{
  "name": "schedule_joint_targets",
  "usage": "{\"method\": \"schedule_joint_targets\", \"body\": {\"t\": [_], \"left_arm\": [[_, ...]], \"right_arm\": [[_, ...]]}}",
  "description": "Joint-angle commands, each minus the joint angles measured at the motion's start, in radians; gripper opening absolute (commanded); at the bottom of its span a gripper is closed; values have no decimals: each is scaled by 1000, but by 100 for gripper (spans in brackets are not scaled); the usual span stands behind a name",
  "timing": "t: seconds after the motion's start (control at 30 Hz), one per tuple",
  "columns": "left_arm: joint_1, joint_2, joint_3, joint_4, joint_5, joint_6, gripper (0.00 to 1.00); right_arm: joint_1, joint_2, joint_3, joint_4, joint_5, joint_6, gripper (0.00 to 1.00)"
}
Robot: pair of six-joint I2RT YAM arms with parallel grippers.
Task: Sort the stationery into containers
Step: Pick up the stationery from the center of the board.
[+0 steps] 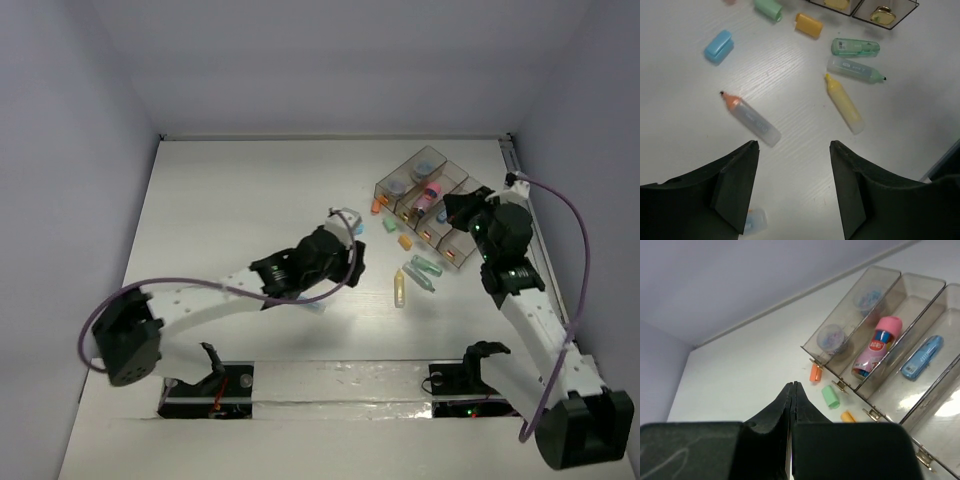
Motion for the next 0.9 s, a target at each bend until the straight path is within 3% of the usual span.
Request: {"method": "schedule_joint_targets", "body": {"t": [0.0, 0.17, 0.33, 0.53, 0.87], "left_arm": [[-31, 176, 131, 198, 5, 211, 55], [-40, 428, 369, 238, 206, 480, 54], [-40, 670, 634, 142, 311, 592, 54], [-59, 858, 851, 28, 393, 698, 57], [-59, 1011, 1029, -120, 453, 789, 57]], "right_arm": [[-5, -170, 14, -93, 8, -57, 0], [-5, -315, 77, -234, -44, -98, 8], [-5, -403, 105, -267, -64, -106, 21], [-5, -380, 117, -230, -149, -101, 20], [-5, -369, 92, -196, -218, -112, 20]]}}
